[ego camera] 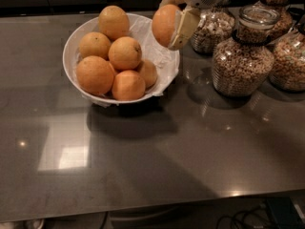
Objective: Pick orange from white bowl
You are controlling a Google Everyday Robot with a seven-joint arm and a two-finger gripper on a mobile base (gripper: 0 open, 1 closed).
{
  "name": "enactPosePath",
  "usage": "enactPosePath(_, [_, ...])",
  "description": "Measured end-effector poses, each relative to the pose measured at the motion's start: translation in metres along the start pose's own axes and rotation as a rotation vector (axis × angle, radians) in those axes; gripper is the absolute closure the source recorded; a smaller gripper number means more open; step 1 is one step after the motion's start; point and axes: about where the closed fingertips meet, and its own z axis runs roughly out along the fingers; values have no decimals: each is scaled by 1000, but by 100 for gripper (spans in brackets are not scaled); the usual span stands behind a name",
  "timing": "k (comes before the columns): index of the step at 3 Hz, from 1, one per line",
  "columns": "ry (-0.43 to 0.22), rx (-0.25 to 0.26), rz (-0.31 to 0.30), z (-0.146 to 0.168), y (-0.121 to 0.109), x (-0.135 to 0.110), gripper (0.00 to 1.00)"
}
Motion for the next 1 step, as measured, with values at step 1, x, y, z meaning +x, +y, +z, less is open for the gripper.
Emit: enactPosePath(1, [0, 0, 0, 0, 0, 0, 100])
